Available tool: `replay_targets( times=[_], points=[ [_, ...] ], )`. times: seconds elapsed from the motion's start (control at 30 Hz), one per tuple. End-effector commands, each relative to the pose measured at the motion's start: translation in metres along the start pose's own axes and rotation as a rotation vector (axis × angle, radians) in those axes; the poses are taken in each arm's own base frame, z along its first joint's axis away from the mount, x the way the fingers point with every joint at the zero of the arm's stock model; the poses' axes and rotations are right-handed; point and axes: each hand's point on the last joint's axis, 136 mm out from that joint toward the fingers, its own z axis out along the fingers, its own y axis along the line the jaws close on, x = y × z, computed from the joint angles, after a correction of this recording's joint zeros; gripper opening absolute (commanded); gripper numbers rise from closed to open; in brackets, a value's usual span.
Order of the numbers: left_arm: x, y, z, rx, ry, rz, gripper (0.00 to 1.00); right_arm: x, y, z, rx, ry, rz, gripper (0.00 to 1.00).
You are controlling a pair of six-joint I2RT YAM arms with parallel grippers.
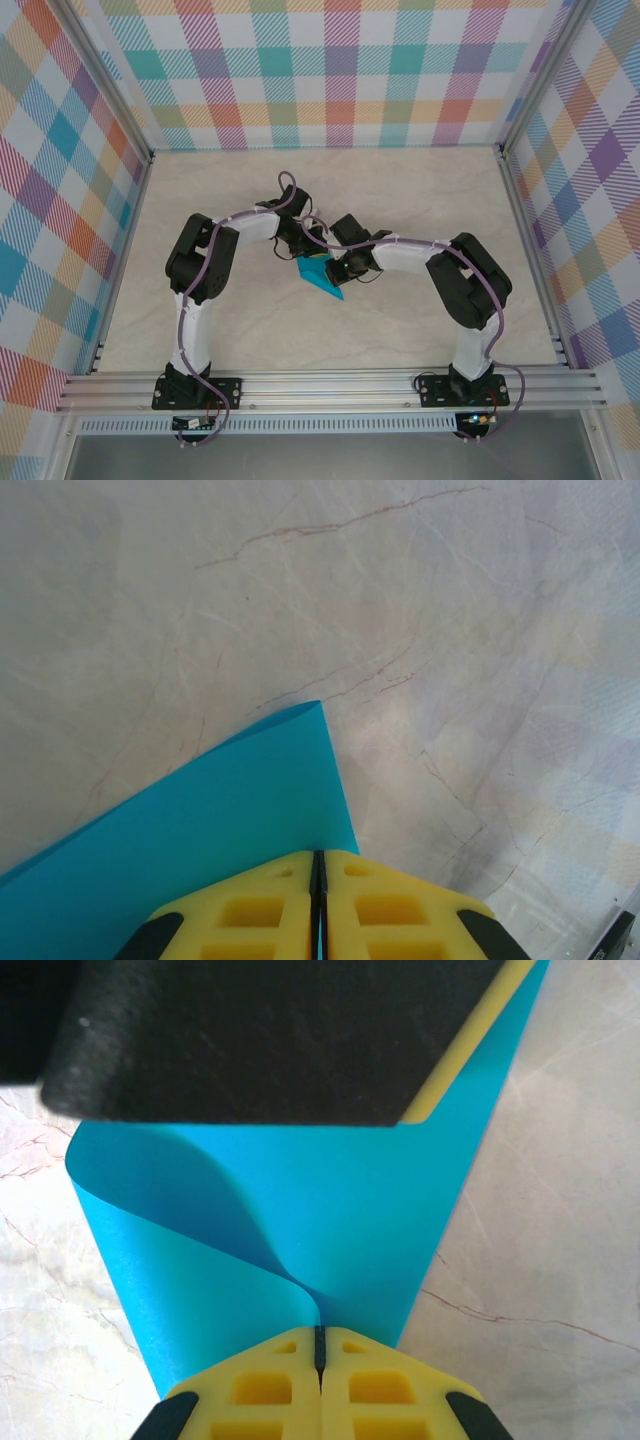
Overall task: Fold a paper plane with a square sheet of paper (fold left side to right side)
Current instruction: Third fold the triangle at the center of the table.
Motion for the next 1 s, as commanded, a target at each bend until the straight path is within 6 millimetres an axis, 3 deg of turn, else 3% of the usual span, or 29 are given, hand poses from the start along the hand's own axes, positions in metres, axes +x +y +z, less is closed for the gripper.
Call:
replay_targets(
  times=[0.0, 0.4, 0.97],
  points=[
    [0.016, 0.015, 0.015, -0.063, 0.056, -0.009, 0.1, 0.003, -0.005, 0.003, 0.015, 0.027, 0.005, 0.0],
    [0.016, 0.016, 0.015, -0.064, 0.058, -0.011, 0.1, -0.012, 0.0, -0.017, 0.019, -0.025, -0.014, 0.0],
    [0.015, 0.014, 0.016, -0.059, 0.057, -0.006, 0.1, -0.001, -0.004, 0.005, 0.011, 0.035, 0.002, 0.0]
  ],
)
